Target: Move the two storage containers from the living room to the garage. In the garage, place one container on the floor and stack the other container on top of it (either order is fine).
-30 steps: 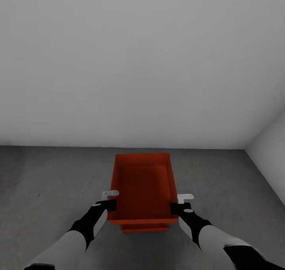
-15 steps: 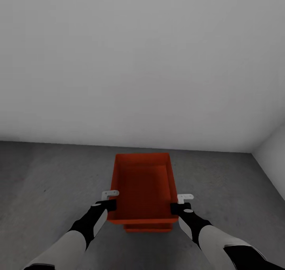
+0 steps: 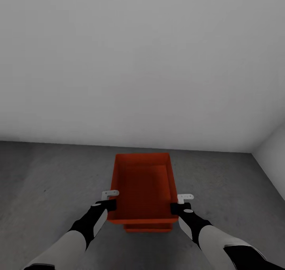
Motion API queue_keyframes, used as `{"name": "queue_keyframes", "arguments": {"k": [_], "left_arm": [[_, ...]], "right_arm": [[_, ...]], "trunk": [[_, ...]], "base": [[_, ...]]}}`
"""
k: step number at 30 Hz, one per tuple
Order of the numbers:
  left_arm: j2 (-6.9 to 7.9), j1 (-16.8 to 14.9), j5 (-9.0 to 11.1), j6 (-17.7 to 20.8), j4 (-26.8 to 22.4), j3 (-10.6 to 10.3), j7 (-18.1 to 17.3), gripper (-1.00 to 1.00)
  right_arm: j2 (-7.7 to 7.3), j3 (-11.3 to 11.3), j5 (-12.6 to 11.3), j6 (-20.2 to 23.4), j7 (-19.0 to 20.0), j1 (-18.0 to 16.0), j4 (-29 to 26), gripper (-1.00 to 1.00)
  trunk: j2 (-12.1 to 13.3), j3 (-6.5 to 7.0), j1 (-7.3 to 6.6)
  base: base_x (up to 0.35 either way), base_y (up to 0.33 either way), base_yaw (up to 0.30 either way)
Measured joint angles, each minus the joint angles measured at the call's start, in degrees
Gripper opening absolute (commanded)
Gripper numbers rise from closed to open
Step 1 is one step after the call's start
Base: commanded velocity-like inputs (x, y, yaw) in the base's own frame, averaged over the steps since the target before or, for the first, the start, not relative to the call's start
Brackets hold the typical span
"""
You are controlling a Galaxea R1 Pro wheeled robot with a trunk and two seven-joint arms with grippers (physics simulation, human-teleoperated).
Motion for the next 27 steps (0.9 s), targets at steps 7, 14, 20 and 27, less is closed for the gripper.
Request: {"name": "queue_keyframes", "arguments": {"k": [7,14,20,27], "left_arm": [[0.02,0.0,-0.01,0.0,0.0,0.0,-0.02,-1.0],[-0.01,0.0,0.04,-0.04,-0.01,-0.01,-0.03,-1.0],[0.08,0.0,0.06,-0.08,0.02,0.02,-0.1,-1.0],[0.0,0.0,0.06,-0.08,0.03,-0.01,0.0,-1.0]], "right_arm": [[0.02,0.01,0.0,0.0,-0.03,0.0,0.0,-1.0],[-0.04,-0.03,0.05,-0.01,0.07,-0.01,-0.03,-1.0],[0.08,0.0,0.06,-0.01,-0.11,0.0,-0.03,-1.0],[0.0,-0.01,0.06,-0.01,-0.01,0.0,-0.03,-1.0]], "trunk": [[0.0,0.0,0.0],[0.0,0.0,0.0],[0.0,0.0,0.0],[0.0,0.0,0.0]], "base": [[0.0,0.0,0.0],[0.0,-0.035,0.0],[0.0,-0.033,0.0],[0.0,-0.005,0.0]]}}
